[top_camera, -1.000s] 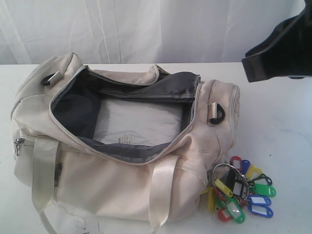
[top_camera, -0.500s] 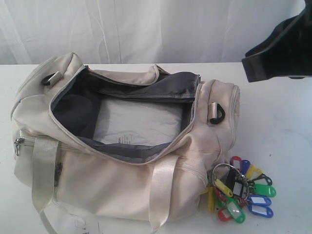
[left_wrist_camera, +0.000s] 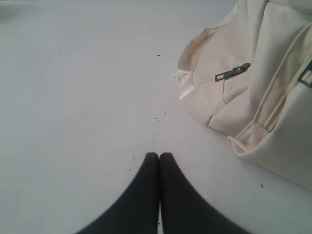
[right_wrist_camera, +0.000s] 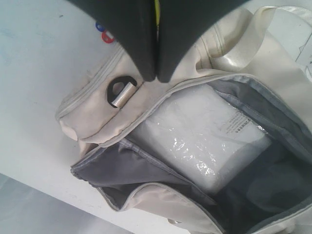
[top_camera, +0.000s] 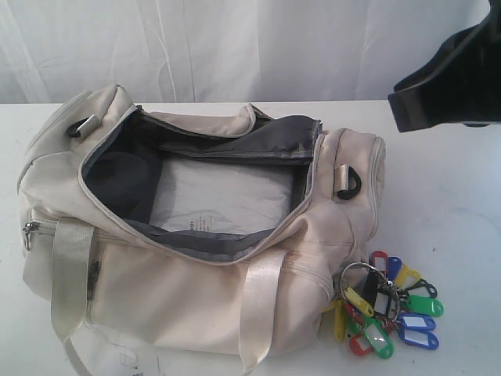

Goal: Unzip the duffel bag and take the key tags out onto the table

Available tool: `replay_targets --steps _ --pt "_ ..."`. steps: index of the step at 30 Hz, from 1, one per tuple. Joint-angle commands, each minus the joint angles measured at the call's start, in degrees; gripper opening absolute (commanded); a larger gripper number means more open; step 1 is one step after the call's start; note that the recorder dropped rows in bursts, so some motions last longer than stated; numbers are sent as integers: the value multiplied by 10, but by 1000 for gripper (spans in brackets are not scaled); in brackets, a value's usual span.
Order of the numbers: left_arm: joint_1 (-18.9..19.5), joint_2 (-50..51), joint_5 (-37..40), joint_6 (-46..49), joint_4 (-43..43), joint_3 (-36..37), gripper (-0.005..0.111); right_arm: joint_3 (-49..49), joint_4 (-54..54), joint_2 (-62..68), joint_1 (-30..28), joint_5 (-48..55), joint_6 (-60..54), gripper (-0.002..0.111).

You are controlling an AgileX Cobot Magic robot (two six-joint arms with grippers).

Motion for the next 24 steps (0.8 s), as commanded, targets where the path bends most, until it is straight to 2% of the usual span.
replay_targets --steps 1,17,19,21,24 --pt "1 -3 1 0 -6 1 0 -2 -2 -5 2 -4 1 0" --pt "1 -3 1 0 -6 1 0 14 -2 -20 2 -4 1 0" --pt "1 -3 1 0 -6 1 0 49 -2 -46 -3 -8 1 0" --pt "1 -3 1 0 -6 1 0 110 -1 -87 -32 -33 1 0" --pt "1 -3 1 0 -6 1 0 254 -3 -174 -115 -80 1 0"
